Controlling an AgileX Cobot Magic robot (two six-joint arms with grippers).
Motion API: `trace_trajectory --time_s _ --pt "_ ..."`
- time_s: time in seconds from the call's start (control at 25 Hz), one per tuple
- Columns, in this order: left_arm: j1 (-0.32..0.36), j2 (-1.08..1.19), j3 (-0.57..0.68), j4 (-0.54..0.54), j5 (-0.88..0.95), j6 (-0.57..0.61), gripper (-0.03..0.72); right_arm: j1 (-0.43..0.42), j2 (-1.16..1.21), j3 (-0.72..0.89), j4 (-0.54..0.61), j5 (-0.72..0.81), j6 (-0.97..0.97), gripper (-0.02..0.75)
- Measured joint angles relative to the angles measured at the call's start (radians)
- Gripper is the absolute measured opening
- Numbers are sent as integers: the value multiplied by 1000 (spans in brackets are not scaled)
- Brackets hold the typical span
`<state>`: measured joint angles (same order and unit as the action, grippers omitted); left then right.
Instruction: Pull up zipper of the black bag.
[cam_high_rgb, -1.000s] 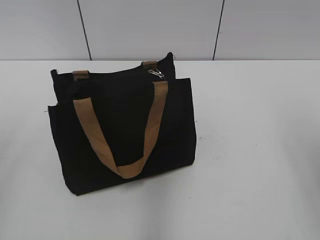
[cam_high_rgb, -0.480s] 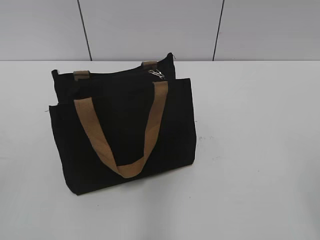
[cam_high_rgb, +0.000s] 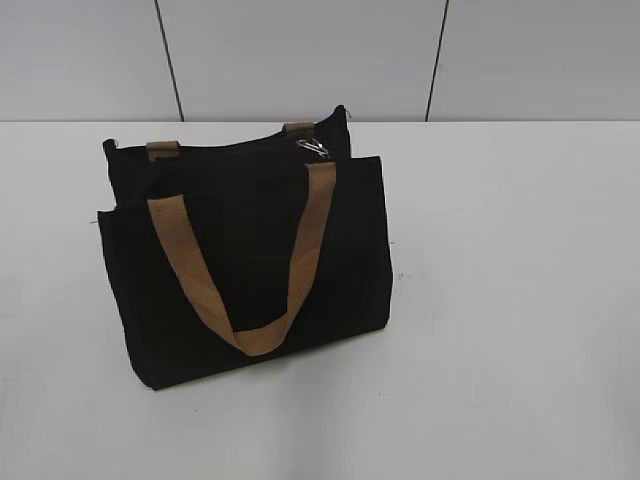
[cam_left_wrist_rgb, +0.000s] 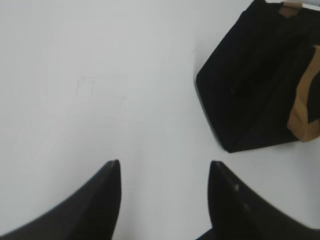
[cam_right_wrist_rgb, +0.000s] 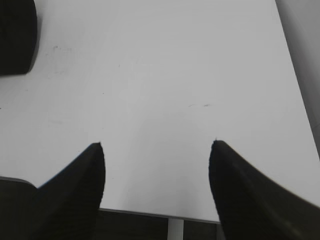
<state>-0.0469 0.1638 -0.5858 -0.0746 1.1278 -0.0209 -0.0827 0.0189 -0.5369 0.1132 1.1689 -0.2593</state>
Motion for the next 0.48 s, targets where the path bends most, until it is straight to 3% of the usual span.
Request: trace_trajectory --time_s 0.48 --pt "0 -170 57 -18 -61 56 418 0 -26 50 1 -62 0 507"
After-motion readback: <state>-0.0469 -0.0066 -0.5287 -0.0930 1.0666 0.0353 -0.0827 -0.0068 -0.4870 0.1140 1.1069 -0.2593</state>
